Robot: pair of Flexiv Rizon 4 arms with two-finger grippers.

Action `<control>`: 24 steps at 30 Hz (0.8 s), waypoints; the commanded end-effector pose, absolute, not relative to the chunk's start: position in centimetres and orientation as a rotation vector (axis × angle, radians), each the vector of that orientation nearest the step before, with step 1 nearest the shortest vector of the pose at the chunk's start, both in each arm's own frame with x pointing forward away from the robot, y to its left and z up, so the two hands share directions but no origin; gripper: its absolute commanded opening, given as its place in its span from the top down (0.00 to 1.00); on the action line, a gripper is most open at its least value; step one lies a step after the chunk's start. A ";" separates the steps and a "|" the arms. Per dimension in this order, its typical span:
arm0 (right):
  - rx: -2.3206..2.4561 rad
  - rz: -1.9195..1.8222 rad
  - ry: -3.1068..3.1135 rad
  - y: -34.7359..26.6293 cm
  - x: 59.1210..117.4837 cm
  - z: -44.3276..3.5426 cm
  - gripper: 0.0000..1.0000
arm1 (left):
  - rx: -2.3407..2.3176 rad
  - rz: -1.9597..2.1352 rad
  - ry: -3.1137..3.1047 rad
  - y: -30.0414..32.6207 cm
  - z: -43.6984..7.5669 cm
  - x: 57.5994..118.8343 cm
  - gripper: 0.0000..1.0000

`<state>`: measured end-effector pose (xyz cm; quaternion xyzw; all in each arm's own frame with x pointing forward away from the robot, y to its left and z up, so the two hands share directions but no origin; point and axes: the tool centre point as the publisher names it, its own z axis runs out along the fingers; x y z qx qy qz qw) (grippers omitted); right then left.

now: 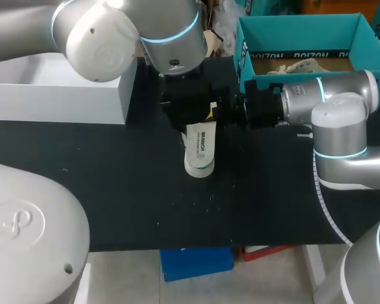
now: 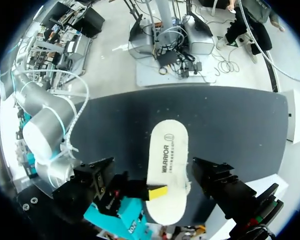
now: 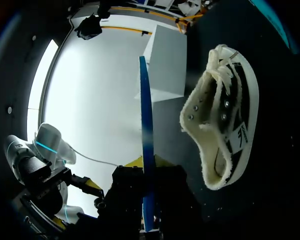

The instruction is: Take the shoe out of the shoebox, open the shoe tongue, remove and reinsert the insole, then place the shoe into the shoebox

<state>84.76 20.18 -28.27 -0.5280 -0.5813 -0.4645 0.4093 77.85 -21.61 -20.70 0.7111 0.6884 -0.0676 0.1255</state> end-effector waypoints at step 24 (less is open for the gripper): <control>-1.333 -1.172 -1.463 20.3 84.7 -28.3 1.00 | 2.275 -0.114 1.963 -22.6 -18.6 75.3 0.00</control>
